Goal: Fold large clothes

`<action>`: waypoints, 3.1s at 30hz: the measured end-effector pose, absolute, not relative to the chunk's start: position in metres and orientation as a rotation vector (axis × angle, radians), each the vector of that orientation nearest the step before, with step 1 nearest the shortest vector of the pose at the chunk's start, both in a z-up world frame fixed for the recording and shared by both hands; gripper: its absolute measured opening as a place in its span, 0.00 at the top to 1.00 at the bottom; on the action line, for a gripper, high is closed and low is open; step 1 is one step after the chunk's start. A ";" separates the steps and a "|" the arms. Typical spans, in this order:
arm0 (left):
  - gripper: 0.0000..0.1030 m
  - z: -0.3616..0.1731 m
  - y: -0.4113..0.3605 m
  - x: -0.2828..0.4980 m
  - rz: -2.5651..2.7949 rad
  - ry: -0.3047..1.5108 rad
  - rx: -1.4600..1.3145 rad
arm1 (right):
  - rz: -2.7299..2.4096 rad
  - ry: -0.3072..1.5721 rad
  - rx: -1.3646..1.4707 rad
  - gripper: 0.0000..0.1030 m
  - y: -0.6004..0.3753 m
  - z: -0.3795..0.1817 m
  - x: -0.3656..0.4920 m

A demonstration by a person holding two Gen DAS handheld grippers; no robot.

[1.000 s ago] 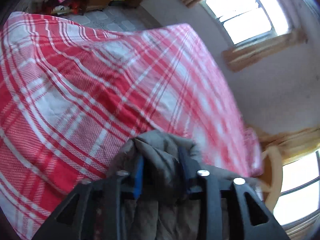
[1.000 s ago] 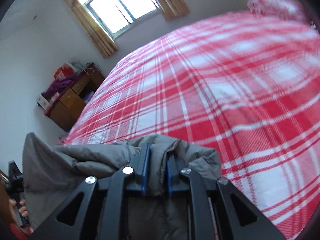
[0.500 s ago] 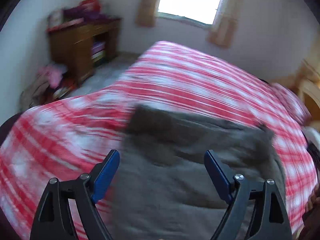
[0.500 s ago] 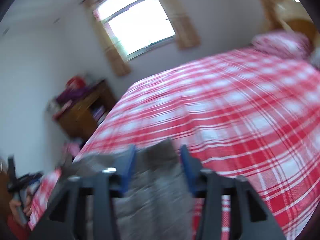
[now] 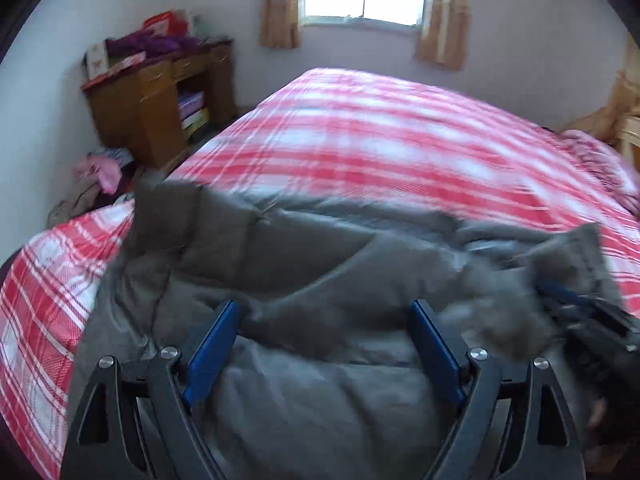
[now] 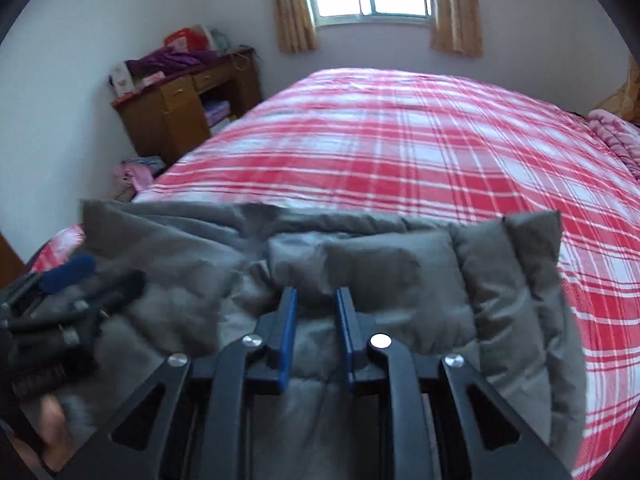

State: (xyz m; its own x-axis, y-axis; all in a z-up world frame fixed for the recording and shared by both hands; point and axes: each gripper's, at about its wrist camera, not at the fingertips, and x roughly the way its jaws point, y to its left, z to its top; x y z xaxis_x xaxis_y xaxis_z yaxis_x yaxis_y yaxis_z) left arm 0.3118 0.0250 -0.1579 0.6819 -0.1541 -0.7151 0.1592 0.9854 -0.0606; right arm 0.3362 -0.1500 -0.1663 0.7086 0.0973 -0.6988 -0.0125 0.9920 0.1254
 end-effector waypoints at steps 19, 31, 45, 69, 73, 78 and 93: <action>0.11 -0.206 0.019 0.337 -0.159 0.796 0.004 | 0.022 0.771 0.285 0.90 -0.174 -0.209 0.360; 0.11 -0.205 0.014 0.338 -0.168 0.798 0.019 | -0.199 0.742 0.267 1.00 -0.237 -0.192 0.334; 0.10 -0.207 0.009 0.341 -0.172 0.799 0.047 | -0.064 0.710 0.560 1.00 -0.284 -0.227 0.312; 0.10 -0.200 0.082 0.361 -0.045 0.839 -0.014 | -0.196 0.734 0.434 1.00 -0.280 -0.221 0.313; 0.08 -0.207 0.084 0.369 -0.055 0.857 -0.040 | -0.198 0.734 0.433 1.00 -0.279 -0.221 0.312; 0.08 -0.207 0.080 0.368 -0.037 0.861 -0.014 | -0.205 0.738 0.419 1.00 -0.278 -0.221 0.314; 0.08 -0.143 0.179 0.218 -0.070 0.754 -0.188 | -0.060 0.602 0.157 1.00 -0.192 -0.133 0.262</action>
